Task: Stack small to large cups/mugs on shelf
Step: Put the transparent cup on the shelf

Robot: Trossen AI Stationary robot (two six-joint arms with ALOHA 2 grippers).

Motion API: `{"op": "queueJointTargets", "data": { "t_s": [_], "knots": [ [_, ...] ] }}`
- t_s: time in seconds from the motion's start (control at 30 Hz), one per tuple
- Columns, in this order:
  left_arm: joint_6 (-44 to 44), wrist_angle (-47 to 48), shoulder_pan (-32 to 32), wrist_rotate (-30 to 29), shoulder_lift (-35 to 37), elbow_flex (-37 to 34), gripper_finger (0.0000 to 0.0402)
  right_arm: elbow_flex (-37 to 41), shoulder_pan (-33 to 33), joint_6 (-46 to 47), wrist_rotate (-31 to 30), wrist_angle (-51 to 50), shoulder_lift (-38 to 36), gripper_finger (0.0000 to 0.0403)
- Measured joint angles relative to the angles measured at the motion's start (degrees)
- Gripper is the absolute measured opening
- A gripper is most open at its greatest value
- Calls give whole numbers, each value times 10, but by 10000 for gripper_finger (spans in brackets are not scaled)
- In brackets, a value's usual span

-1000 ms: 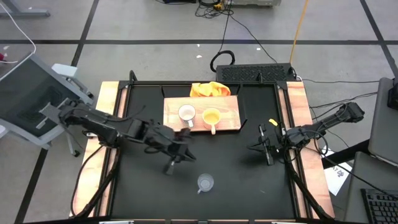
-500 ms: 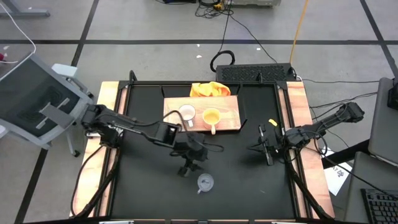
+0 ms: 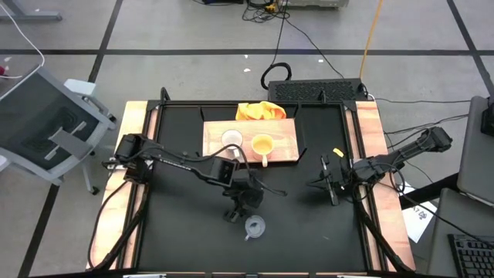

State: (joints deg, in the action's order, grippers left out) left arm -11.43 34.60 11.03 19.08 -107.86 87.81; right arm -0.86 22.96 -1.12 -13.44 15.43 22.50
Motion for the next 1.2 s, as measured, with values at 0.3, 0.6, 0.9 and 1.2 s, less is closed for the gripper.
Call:
{"op": "queueJointTargets", "data": {
  "t_s": [0.3, 0.6, 0.9, 1.2],
  "knots": [
    [15, -36, 2, 22, -5, 0, 237, 0, 0, 5, 0, -3, -1, 0],
    [9, -77, 17, 23, -7, 0, 237, 0, 0, 5, 0, -5, -1, 0],
    [6, -79, 19, 10, -49, 0, 237, 0, 0, 7, 0, -8, -1, 0],
    [15, -71, 12, -10, -55, 0, 237, 0, 0, 15, 0, -13, -1, 0]
  ]
}}
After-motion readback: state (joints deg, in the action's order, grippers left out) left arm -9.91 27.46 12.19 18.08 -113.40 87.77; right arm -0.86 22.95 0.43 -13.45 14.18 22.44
